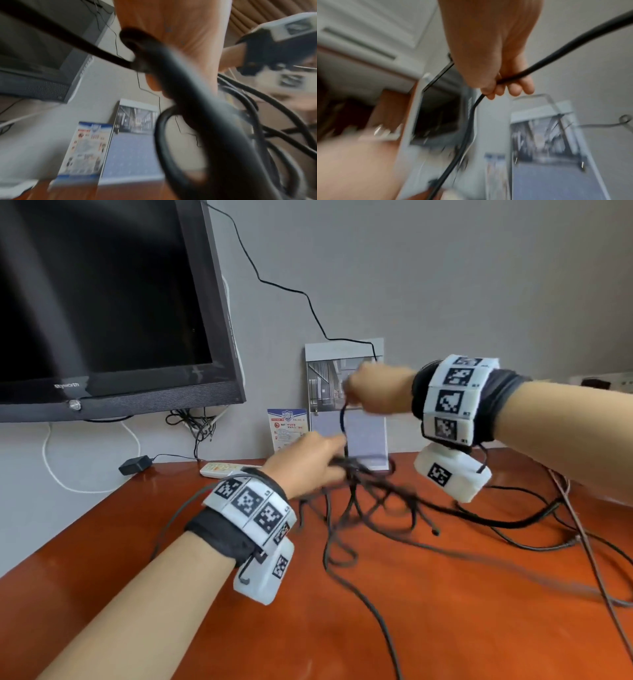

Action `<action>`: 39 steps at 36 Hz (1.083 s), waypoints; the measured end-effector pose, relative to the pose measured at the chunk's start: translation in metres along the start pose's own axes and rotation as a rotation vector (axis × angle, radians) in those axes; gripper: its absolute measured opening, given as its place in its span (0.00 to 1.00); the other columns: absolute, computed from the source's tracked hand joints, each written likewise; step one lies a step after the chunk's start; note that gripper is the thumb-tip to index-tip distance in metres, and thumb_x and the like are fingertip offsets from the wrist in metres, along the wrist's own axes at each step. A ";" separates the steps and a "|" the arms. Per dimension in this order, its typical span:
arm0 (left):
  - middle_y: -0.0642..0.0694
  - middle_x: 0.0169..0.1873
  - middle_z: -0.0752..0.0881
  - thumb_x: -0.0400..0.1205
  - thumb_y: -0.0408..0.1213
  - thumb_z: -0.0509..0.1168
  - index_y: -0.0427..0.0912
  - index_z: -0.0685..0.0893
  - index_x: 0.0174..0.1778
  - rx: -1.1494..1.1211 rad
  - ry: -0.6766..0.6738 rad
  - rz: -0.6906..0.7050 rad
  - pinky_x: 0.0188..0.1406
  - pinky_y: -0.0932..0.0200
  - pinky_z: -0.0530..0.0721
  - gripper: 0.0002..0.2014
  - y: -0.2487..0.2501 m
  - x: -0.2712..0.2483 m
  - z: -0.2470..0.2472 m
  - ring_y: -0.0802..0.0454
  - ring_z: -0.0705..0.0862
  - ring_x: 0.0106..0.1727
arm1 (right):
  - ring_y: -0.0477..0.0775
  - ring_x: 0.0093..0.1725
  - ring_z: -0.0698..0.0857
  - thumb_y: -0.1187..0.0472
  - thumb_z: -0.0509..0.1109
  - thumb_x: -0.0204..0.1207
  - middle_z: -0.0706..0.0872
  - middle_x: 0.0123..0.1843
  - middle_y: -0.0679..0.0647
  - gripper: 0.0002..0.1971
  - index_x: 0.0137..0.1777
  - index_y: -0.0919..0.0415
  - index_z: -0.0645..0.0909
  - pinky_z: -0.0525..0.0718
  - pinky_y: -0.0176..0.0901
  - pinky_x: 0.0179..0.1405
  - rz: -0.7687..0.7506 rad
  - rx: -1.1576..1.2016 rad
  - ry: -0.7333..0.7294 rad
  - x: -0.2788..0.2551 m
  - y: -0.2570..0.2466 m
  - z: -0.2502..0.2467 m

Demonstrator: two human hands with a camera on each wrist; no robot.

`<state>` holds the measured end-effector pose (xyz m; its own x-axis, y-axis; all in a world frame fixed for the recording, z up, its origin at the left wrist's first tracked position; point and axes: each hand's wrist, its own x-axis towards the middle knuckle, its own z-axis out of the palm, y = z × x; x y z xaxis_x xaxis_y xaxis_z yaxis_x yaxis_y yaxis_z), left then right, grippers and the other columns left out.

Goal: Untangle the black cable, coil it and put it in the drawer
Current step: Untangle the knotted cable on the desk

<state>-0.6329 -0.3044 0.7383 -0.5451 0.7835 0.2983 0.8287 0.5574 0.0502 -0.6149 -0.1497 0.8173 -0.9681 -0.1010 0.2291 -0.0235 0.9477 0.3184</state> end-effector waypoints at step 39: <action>0.41 0.46 0.85 0.86 0.40 0.59 0.40 0.64 0.72 0.566 -0.110 0.160 0.44 0.52 0.78 0.20 -0.006 0.004 0.013 0.41 0.85 0.50 | 0.56 0.69 0.74 0.65 0.70 0.76 0.73 0.72 0.56 0.25 0.74 0.59 0.73 0.71 0.47 0.69 -0.207 0.276 -0.372 0.004 -0.016 0.059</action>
<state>-0.6418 -0.3014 0.7273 -0.4542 0.8767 0.1586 0.7214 0.4663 -0.5120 -0.6332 -0.1475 0.7593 -0.9583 -0.2277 -0.1725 -0.2404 0.9690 0.0562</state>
